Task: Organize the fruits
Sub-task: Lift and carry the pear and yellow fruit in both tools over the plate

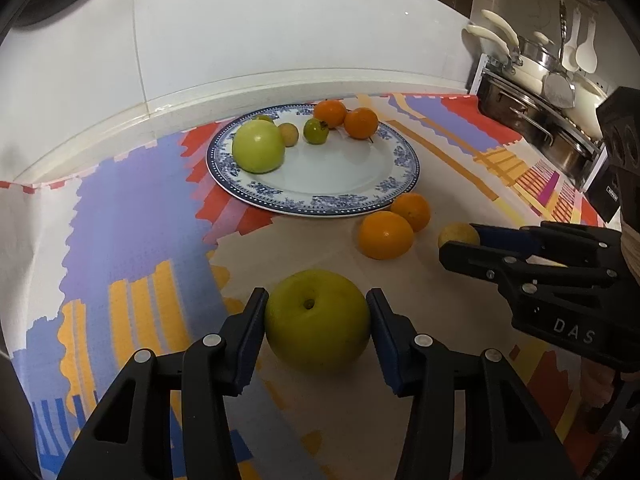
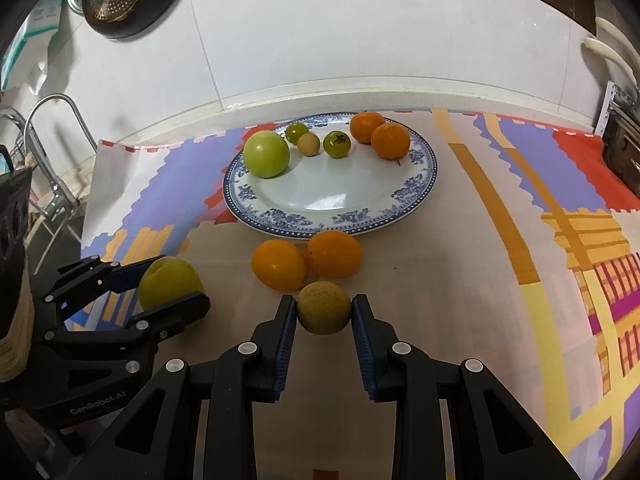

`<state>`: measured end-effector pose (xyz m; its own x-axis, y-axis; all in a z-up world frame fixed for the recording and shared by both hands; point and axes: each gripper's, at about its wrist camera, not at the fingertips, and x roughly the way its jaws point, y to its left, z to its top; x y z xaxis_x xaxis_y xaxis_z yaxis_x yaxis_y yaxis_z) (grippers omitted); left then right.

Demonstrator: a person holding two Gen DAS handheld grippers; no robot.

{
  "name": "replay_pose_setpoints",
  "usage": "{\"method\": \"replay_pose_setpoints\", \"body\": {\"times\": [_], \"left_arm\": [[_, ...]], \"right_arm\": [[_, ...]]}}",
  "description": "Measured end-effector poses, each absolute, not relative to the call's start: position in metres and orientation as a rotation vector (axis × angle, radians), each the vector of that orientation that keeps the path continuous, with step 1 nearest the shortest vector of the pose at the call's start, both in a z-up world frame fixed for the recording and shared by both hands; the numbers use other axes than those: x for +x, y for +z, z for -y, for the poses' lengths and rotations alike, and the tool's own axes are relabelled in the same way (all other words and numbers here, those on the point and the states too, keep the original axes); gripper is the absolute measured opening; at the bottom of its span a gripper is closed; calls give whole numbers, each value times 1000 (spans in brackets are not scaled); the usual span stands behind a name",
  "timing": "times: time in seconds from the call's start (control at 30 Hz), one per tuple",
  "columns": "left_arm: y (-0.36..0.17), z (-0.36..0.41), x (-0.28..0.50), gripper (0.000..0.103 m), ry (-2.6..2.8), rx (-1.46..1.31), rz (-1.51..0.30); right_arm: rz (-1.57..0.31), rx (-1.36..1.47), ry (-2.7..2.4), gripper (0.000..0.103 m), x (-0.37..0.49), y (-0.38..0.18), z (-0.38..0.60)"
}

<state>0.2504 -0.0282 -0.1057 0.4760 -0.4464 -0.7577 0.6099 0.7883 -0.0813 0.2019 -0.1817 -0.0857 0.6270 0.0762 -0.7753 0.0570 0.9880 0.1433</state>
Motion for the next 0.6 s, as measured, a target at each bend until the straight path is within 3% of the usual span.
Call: {"method": "replay_pose_setpoints", "body": {"times": [0.6], "left_arm": [[-69,25,231,49,-588,159,-794]], "right_arm": [[-833,140,50,30,182,-59,179]]}}
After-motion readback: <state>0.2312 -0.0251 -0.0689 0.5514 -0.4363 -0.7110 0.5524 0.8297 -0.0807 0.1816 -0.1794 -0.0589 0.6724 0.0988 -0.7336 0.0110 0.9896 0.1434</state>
